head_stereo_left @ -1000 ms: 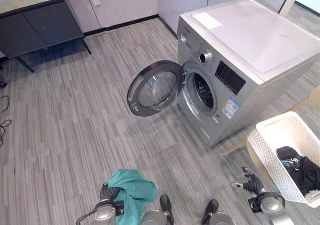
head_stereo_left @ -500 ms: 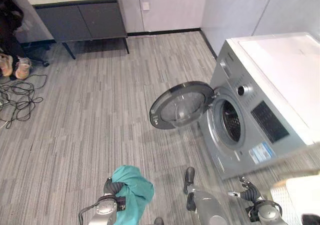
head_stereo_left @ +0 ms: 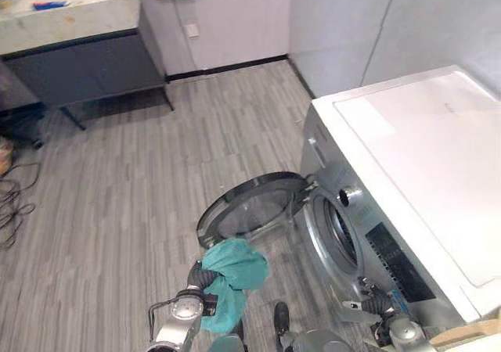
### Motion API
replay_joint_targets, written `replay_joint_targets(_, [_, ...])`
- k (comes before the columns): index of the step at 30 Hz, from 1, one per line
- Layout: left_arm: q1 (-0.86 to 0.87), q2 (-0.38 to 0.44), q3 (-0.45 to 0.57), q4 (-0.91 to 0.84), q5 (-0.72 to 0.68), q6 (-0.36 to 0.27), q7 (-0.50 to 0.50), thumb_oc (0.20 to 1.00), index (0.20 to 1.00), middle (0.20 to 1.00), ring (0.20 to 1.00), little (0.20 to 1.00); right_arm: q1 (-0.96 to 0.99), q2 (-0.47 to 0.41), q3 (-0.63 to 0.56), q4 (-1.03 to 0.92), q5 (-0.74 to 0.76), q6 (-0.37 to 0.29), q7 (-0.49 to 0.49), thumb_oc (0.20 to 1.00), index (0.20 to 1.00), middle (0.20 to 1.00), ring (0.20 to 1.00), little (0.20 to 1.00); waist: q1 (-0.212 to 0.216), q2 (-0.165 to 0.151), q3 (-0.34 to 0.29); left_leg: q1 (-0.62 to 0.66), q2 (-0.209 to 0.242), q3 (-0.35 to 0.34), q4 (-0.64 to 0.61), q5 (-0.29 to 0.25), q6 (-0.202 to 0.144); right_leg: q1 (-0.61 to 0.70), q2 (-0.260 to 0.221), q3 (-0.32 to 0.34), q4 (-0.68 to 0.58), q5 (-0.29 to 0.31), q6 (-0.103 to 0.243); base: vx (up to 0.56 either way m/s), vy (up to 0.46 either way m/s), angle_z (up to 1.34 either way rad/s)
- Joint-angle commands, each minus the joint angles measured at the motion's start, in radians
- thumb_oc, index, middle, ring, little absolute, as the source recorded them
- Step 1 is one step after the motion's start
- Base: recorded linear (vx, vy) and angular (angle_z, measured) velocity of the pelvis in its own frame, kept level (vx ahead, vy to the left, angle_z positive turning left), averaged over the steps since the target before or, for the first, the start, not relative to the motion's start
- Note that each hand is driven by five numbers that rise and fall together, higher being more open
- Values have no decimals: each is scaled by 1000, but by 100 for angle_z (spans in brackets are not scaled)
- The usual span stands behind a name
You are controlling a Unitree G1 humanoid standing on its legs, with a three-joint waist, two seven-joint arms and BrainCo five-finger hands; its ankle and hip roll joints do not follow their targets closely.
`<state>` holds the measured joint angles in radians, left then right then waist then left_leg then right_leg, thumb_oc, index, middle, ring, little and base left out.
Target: Grab the laundry basket,head to the washer,open it,put in the laundry and shut it.
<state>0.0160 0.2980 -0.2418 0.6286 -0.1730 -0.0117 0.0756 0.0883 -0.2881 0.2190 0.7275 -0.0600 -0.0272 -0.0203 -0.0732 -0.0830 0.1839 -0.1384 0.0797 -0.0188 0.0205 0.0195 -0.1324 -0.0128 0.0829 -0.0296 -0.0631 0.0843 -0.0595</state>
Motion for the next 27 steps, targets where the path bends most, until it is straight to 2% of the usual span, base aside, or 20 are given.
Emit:
replay_joint_targets(1, [5,39,20,-70,49,-46,16,200,200,200,200,200,2,-107,-49,-33,11,-16,-46,1000,1000,1000,1000,1000,29,12,8,-3,-26,-94,35,85,29,-5,-96,112,109,-62,141,328,313,-156])
replay_joint_targets(2, [-12,36,-7,-71,54,-42,12,200,200,200,200,200,0,-99,-64,-9,29,-18,-43,1000,1000,1000,1000,1000,23,19,3,2,-21,-92,16,88,27,13,-108,167,146,-103,156,322,318,-127])
replay_joint_targets(4, [-13,36,-9,-70,54,-43,12,200,200,200,200,200,1,-99,-65,-10,29,-18,-43,1000,1000,1000,1000,1000,28,18,4,5,-21,-87,17,85,28,13,-109,172,149,-106,157,196,251,-109])
replay_joint_targets(5, [-27,42,-33,-47,79,-47,7,200,200,200,200,200,1,-84,-75,18,46,-15,-46,1000,1000,1000,1000,1000,16,8,-9,19,-32,-37,28,70,54,10,-145,190,158,-95,179,169,242,-91])
replay_joint_targets(8, [-37,55,-43,-60,89,-47,8,200,200,200,200,200,-11,-70,-83,39,57,-14,-51,1000,1000,1000,1000,1000,8,0,-12,35,-43,14,35,48,70,2,-171,203,161,-75,196,124,267,-72])
replay_joint_targets(9, [-45,71,-38,-78,96,-48,16,200,200,200,200,200,-36,-59,-81,51,60,-14,-56,1000,1000,1000,1000,1000,6,-1,-11,45,-45,65,45,29,81,-19,-180,205,181,-60,211,46,284,-122])
replay_joint_targets(10, [-46,84,-20,-103,86,-48,35,200,200,200,200,200,-60,-49,-70,61,49,-14,-63,1000,1000,1000,1000,1000,31,7,-9,66,-28,134,38,17,82,-41,-210,104,204,-52,218,27,233,-140])
replay_joint_targets(11, [-45,85,-20,-104,86,-47,35,200,200,200,200,200,-60,-48,-69,61,49,-14,-63,1000,1000,1000,1000,1000,31,6,-7,68,-28,134,37,16,82,-39,-210,105,205,-54,218,0,157,-174])
replay_joint_targets(12, [-44,88,-10,-111,82,-47,46,200,200,200,200,200,-68,-45,-67,60,46,-13,-69,1000,1000,1000,1000,1000,43,11,-9,77,-21,162,36,11,78,-44,-235,9,211,-52,214,18,126,-150])
replay_joint_targets(13, [-46,91,-6,-116,81,-47,46,200,200,200,200,200,-73,-44,-66,61,45,-13,-69,1000,1000,1000,1000,1000,45,14,-11,88,-21,182,28,10,77,-46,-238,-56,214,-55,209,25,184,-112])
replay_joint_targets(15, [-44,92,-3,-110,88,-48,42,200,200,200,200,200,-78,-41,-62,84,42,-13,-68,1000,1000,1000,1000,1000,37,6,-20,118,-32,221,9,8,81,-46,-205,-109,204,-55,202,42,180,-63])
replay_joint_targets(16, [-40,91,4,-111,84,-47,40,200,200,200,200,200,-80,-36,-54,103,37,-10,-69,1000,1000,1000,1000,1000,44,1,-26,145,-35,269,-5,3,84,-42,-191,-185,201,-60,187,41,120,-78])
replay_joint_targets(17, [-40,91,5,-110,84,-47,40,200,200,200,200,200,-80,-36,-54,104,37,-10,-70,1000,1000,1000,1000,1000,45,1,-25,148,-34,270,-7,3,84,-41,-190,-184,201,-61,187,12,93,-97])
replay_joint_targets(18, [-36,91,11,-113,82,-46,41,200,200,200,200,200,-82,-33,-47,110,30,-8,-71,1000,1000,1000,1000,1000,54,1,-27,153,-34,292,-11,2,83,-37,-191,-237,195,-68,180,-17,32,-96])
replay_joint_targets(19, [-25,90,21,-124,80,-44,41,200,200,200,200,200,-87,-29,-38,110,20,-6,-69,1000,1000,1000,1000,1000,65,4,-30,164,-25,342,-20,2,81,-37,-201,-329,187,-72,172,-19,31,-93])
replay_joint_targets(22, [-22,89,23,-121,83,-40,39,200,200,200,200,200,-83,-29,-39,108,18,-3,-67,1000,1000,1000,1000,1000,59,5,-29,166,-25,348,-14,0,81,-50,-190,-306,186,-77,170,35,-21,-72])
replay_joint_targets(23, [-20,80,18,-113,87,-41,40,200,200,200,200,200,-70,-30,-46,112,29,-4,-64,1000,1000,1000,1000,1000,38,2,-21,169,-34,342,21,-19,84,-45,-161,-231,177,-82,165,24,-67,-38])
replay_joint_targets(24, [-24,72,26,-121,78,-41,42,200,200,200,200,200,-67,-38,-52,111,32,1,-71,1000,1000,1000,1000,1000,33,4,-11,146,-24,360,83,-23,76,-46,-172,-235,155,-67,160,22,-69,-13])
replay_joint_targets(25, [-24,71,26,-121,78,-41,42,200,200,200,200,200,-67,-38,-52,110,32,1,-71,1000,1000,1000,1000,1000,34,5,-11,142,-22,360,89,-26,75,-47,-171,-235,155,-66,159,-36,-90,-9])
replay_joint_targets(27, [-26,70,30,-120,66,-39,48,200,200,200,200,200,-60,-42,-57,105,44,0,-78,1000,1000,1000,1000,1000,30,1,9,92,13,349,231,-15,60,-42,-155,-194,149,-70,141,-23,-79,-32])
